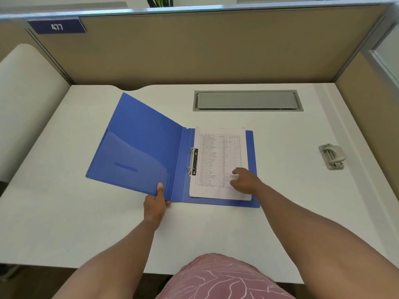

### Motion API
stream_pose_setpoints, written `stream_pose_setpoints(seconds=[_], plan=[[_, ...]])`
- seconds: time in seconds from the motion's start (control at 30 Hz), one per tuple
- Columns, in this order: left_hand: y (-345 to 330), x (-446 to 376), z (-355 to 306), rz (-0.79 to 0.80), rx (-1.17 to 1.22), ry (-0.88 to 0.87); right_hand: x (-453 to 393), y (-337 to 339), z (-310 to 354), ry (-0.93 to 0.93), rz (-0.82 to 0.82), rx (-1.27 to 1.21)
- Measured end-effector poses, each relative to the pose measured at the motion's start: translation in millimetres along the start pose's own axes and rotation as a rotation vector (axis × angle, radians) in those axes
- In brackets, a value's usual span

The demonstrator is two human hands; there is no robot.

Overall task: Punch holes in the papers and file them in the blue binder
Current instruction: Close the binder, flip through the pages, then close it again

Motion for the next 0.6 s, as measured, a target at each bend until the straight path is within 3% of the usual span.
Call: stream_pose_setpoints(seconds=[0.17,0.37,0.43,0.6], plan=[[7,-1,6,-0.019,-0.156,0.088,-2,3,1,0.016,-0.035,-0.011],[-27,25,17,0.494,-0.705,0.341,-5,11,1,0.030,-0.102,-0.070],[-44,28,9,0.607,-0.746,0.302,-5,13,2,0.035,-0.119,-0.068],[-90,19,-40,0.611,-0.643,0.031,-5,18,2,0.062,-0.153,-0.089]])
Point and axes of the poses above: each hand's wrist, its own x-axis away from the middle knuckle, its own y-axis out of the back of the hand, z = x × y, the point moved 10 cm from there along -x, towards the middle knuckle, and after that the axes turned 2 degrees about y, right-handed, at the moved point
